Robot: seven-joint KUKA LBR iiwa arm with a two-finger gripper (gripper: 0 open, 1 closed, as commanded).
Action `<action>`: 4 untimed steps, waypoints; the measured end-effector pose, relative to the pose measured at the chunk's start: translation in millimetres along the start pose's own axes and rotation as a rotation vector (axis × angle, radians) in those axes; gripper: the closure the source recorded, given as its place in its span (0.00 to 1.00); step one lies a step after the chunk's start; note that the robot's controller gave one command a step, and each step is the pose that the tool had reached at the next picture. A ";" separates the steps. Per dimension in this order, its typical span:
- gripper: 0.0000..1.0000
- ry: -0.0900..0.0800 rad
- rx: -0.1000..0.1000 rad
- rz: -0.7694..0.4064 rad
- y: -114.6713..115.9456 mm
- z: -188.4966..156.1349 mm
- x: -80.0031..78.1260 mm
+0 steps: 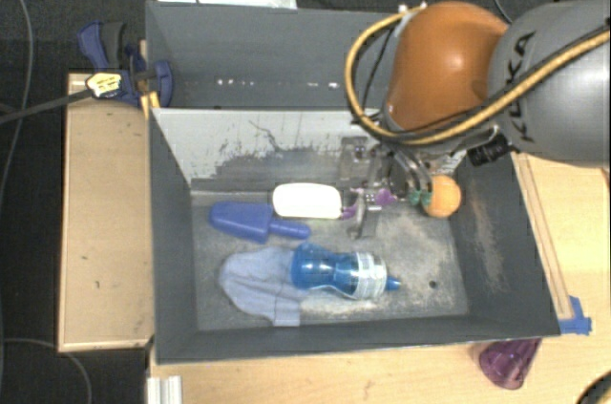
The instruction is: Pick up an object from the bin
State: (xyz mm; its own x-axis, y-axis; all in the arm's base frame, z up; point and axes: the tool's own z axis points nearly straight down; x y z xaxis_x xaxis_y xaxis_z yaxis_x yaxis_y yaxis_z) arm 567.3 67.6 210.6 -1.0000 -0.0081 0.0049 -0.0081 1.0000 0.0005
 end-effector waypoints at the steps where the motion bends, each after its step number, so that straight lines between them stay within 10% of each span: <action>1: 0.00 -0.008 -0.001 0.002 -0.4 -4.9 -1.4; 2: 0.00 -0.009 -0.001 0.050 3.0 67.0 33.1; 3: 0.00 -0.001 0.000 0.041 13.4 65.5 68.0; 4: 0.00 -0.013 -0.003 0.092 4.7 74.2 57.8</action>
Offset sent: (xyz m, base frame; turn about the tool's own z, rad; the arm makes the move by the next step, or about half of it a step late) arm -0.0697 0.0058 -0.1406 0.0941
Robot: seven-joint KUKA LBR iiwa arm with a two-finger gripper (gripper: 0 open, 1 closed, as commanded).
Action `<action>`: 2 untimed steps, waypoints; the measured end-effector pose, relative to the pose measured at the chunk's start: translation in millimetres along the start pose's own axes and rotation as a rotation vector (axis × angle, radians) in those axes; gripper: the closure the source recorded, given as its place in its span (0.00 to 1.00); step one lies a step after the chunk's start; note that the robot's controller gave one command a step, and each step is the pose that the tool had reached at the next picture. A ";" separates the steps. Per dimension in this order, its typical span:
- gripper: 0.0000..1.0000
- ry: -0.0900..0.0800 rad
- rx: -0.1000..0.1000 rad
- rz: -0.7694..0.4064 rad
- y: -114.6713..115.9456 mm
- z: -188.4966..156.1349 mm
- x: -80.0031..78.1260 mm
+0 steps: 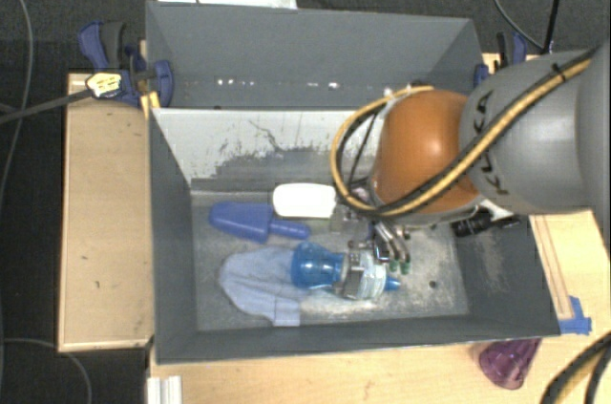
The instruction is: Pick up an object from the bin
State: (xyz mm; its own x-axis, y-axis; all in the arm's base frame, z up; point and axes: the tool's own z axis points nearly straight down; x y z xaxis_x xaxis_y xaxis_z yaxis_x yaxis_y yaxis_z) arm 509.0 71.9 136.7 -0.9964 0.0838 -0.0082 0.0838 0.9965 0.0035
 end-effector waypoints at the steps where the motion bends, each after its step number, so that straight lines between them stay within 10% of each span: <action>1: 0.00 0.007 0.002 0.007 -23.6 62.5 -14.2; 2: 1.00 0.010 0.002 0.031 -39.9 71.1 -18.4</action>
Offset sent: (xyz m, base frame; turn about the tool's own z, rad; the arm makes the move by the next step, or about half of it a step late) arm 0.0135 -0.0258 -0.0667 0.0874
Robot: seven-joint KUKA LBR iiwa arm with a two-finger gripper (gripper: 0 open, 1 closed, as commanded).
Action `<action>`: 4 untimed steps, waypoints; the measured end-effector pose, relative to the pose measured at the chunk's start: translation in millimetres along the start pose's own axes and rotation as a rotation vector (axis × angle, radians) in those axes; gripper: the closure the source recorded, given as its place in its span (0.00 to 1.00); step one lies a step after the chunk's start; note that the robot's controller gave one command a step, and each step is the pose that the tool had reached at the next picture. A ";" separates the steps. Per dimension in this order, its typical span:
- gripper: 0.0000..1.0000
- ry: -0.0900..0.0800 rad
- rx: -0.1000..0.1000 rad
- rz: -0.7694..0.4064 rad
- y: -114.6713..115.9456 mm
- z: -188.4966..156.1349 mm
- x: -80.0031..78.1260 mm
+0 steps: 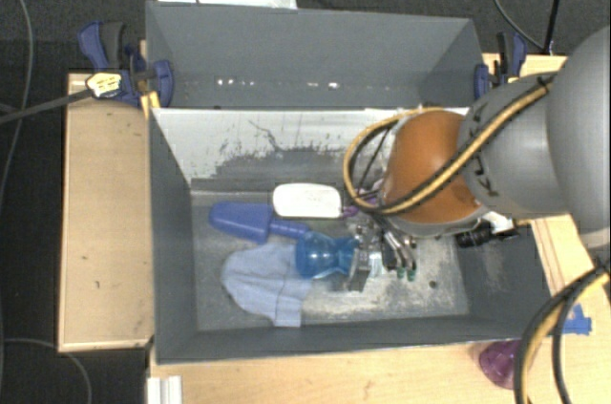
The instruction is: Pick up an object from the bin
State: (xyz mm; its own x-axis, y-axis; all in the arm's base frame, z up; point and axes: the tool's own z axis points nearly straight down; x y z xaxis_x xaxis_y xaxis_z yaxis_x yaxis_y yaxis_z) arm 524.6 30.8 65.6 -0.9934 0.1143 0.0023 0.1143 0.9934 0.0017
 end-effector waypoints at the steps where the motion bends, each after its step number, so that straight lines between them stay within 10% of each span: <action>1: 1.00 0.000 0.000 0.004 1.0 -0.3 0.3; 4: 1.00 -0.004 -0.001 0.005 1.1 -21.3 0.1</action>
Offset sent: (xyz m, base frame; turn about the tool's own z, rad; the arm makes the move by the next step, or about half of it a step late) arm 0.0001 -0.0001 0.0367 0.0000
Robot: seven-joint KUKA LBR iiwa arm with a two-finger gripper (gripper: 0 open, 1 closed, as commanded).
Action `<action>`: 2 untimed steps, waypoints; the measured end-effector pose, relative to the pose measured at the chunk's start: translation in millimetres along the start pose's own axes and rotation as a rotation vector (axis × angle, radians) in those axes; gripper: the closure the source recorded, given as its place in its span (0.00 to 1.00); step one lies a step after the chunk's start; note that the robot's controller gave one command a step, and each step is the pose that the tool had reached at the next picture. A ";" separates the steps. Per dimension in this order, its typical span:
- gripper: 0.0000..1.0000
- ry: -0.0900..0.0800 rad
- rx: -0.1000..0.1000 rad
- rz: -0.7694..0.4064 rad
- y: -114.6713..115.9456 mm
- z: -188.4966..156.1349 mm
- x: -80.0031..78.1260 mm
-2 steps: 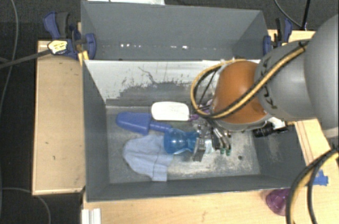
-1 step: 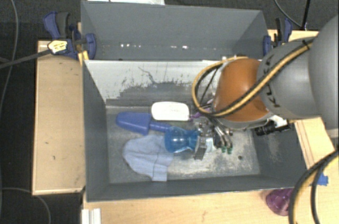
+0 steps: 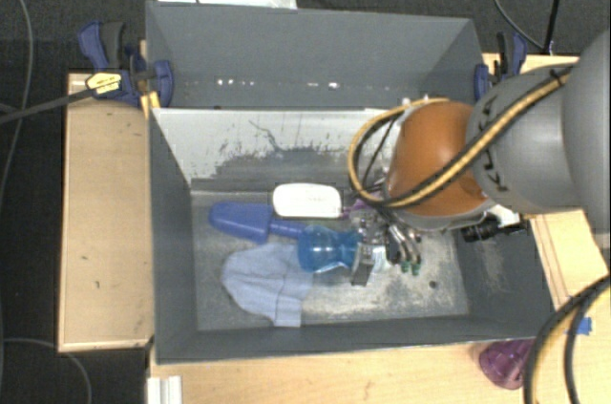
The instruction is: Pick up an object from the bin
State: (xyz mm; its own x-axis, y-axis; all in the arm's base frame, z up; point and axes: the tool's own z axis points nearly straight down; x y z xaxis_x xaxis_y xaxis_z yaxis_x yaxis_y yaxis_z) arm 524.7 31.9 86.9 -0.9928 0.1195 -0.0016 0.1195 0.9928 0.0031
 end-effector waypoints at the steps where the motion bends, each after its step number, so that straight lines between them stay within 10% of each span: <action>1: 1.00 -0.001 0.000 0.000 0.0 -4.0 -0.1; 2: 1.00 0.004 0.001 0.001 -0.2 -9.4 1.0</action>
Offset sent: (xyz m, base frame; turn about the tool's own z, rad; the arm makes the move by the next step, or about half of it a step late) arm 0.0000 -0.0001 0.0950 0.0000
